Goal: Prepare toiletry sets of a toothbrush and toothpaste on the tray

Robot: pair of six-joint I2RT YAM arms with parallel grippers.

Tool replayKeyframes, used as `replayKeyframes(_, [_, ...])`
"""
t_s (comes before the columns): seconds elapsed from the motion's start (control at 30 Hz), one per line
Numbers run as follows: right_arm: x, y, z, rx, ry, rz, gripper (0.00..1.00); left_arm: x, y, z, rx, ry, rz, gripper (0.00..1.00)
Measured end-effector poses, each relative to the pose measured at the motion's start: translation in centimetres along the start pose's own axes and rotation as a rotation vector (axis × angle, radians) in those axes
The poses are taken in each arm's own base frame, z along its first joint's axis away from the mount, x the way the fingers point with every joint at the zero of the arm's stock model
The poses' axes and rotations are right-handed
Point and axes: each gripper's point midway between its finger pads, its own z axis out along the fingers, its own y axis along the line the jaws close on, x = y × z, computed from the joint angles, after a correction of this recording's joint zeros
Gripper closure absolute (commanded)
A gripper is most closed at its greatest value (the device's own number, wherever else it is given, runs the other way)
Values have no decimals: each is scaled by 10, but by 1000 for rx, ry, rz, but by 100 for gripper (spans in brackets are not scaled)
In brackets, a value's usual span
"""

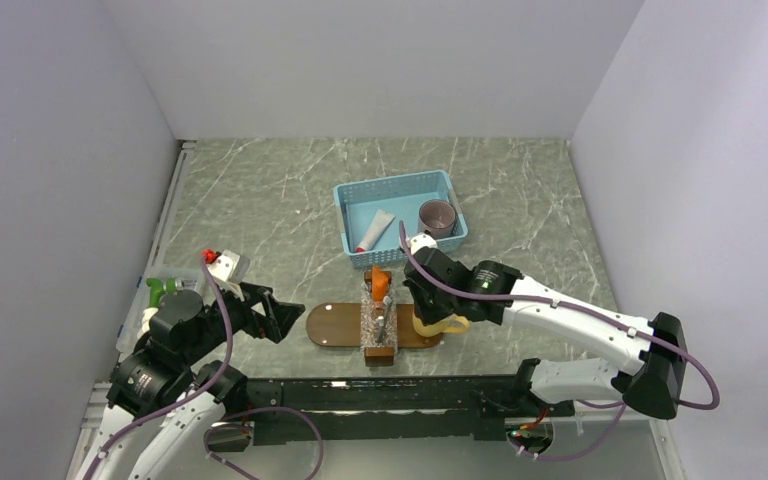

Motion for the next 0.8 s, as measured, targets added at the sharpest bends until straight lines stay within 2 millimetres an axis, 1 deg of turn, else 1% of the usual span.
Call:
replayKeyframes(0.3, [0, 2, 5, 4, -20, 10, 100, 0, 0, 0, 0, 0, 0, 1])
replayKeyframes(0.67, [9, 2, 17, 35, -9, -1, 100, 0, 0, 0, 0, 0, 0, 1])
replayKeyframes(0.8, [7, 3, 19, 40, -17, -8, 100, 0, 0, 0, 0, 0, 0, 1])
